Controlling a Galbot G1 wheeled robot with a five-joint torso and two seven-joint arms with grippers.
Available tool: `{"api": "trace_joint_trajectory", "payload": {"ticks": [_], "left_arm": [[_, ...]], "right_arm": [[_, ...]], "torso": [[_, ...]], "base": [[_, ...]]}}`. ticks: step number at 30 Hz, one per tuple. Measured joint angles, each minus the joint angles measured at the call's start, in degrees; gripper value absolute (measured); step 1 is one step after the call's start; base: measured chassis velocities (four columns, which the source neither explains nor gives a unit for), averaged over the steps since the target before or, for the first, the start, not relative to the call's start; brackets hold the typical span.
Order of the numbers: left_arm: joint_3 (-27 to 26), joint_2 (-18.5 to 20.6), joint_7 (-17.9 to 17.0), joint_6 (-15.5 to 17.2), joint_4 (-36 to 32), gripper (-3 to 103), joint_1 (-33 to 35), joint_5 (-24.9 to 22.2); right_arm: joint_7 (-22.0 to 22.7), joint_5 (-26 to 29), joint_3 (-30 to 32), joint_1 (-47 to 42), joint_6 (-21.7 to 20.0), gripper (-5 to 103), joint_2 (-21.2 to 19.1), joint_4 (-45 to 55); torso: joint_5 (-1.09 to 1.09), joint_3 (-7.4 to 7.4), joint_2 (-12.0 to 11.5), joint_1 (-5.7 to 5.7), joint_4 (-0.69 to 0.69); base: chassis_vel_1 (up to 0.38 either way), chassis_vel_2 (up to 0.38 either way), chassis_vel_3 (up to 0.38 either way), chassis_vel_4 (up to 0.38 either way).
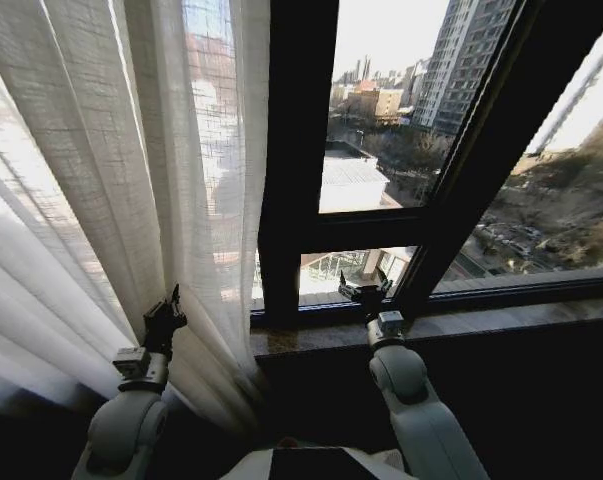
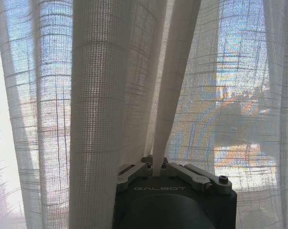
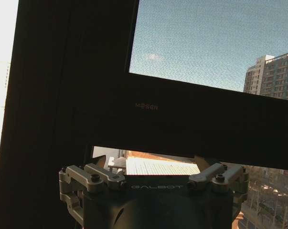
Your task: Open the curtains by pulling them apart, changing their state from closed to fully open.
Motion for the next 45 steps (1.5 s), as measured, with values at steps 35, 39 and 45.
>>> {"api": "trace_joint_trajectory", "payload": {"ticks": [35, 39, 45], "left_arm": [[-0.3, -1.27, 0.25, -1.54, 0.97, 0, -0.06, 0.58], [-0.89, -1.82, 0.24, -1.7, 0.92, 0, 0.36, 0.56], [-1.33, -2.47, 0.24, -1.8, 0.61, 0, 0.7, 0.45]], "right_arm": [[-0.18, -0.22, -1.88, -0.19, 0.98, 100, 0.39, -0.91], [-0.19, -0.21, -2.83, -0.09, 1.42, 100, 0.6, -1.43], [-0.18, -0.21, -3.22, 0.1, 1.43, 100, 0.62, -1.65]], "torso": [[-0.01, 0.0, 0.0, 0.01, 0.02], [-0.04, 0.0, 0.0, 0.01, 0.02], [0.04, 0.01, 0.0, 0.0, -0.01]], "base": [[0.341, 0.346, -0.351, -0.342], [0.107, 0.091, -0.113, -0.134], [-0.001, -0.007, 0.008, 0.003]]}}
